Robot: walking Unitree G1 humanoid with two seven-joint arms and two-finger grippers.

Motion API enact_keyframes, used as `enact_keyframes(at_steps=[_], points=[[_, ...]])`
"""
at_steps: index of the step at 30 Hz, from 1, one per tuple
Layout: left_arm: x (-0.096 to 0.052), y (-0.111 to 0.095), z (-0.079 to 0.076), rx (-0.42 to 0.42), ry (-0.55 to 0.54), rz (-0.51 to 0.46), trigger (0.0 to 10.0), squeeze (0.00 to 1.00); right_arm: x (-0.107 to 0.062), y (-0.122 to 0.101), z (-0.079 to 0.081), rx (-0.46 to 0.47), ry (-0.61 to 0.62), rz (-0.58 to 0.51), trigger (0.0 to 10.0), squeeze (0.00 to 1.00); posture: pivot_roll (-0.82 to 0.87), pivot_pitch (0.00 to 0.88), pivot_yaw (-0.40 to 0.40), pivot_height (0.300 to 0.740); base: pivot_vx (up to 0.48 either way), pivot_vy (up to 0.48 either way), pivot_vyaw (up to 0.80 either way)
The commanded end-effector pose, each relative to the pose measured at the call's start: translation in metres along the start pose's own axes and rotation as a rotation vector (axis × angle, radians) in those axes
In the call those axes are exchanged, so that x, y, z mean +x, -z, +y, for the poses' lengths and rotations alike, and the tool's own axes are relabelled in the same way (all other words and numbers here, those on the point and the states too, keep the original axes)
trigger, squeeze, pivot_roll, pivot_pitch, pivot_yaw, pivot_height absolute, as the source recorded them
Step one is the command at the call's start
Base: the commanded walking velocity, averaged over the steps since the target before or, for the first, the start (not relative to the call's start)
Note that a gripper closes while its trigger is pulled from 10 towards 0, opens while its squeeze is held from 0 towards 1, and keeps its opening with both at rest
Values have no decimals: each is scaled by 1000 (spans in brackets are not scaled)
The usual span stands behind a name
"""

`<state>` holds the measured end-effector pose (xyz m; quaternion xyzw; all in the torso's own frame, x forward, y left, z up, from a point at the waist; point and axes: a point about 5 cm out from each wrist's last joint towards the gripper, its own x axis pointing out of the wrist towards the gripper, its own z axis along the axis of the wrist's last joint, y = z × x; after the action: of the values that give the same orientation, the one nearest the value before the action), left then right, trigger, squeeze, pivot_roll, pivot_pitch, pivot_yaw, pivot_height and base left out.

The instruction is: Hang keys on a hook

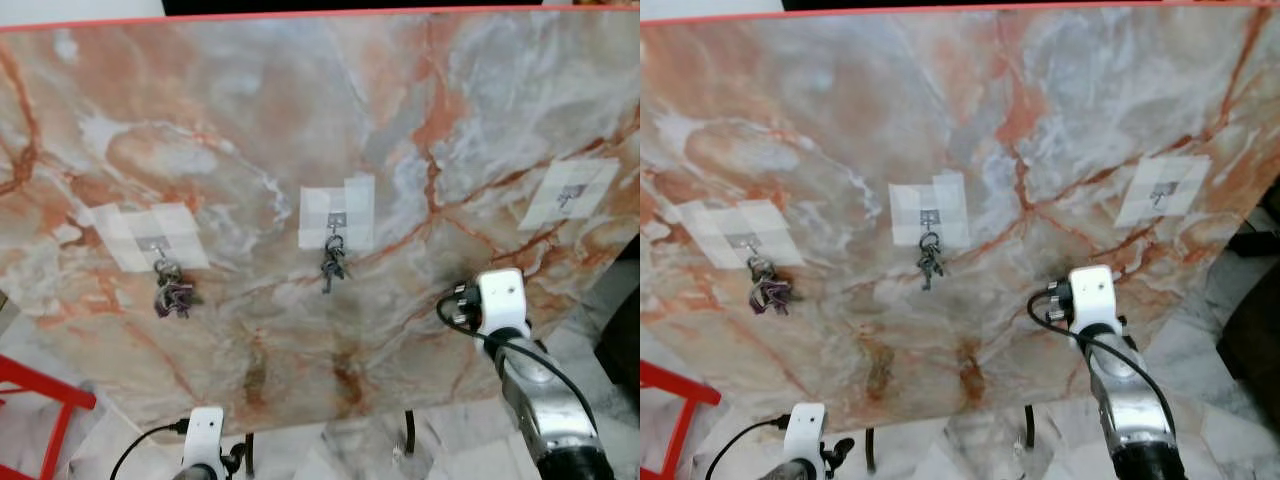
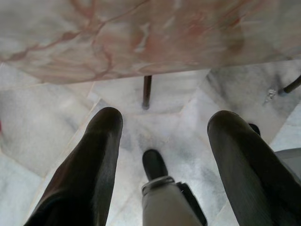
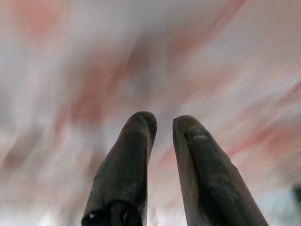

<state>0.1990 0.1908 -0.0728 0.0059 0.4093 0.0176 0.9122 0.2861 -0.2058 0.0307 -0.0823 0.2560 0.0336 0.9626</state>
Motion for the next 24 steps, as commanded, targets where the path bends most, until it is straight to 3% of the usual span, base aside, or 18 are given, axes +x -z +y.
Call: enact_keyframes(at_steps=[1,4,6,8,12,16,19,24], points=[[0,4,0,-5,1,16,10000,0,3,12,-3,32,25,55,10000,0,-152,25,-10,740,0,0,0],[0,4,-1,-7,-2,16,10000,0,6,31,-8,94,74,134,10000,0,-145,21,-14,740,0,0,0],[0,4,-1,-7,-8,16,10000,0,2,64,-8,112,90,273,10000,0,-143,15,-15,740,0,0,0],[0,4,-1,-6,-10,17,10000,0,0,74,-8,115,92,311,10000,0,-140,14,-15,740,0,0,0],[0,4,0,-1,-12,20,10000,0,-14,108,-5,132,117,419,10000,0,-142,9,-12,740,0,0,0],[0,4,1,10,-16,25,10000,0,-24,128,3,142,98,489,10000,0,-142,9,-12,740,0,0,0],[-1,5,0,6,-17,27,10000,0,-41,156,12,185,104,580,10000,0,-130,3,-16,740,0,0,0],[-1,7,1,-4,-12,37,10000,0,-50,168,20,196,80,599,10000,0,-135,2,-12,740,0,0,0]])
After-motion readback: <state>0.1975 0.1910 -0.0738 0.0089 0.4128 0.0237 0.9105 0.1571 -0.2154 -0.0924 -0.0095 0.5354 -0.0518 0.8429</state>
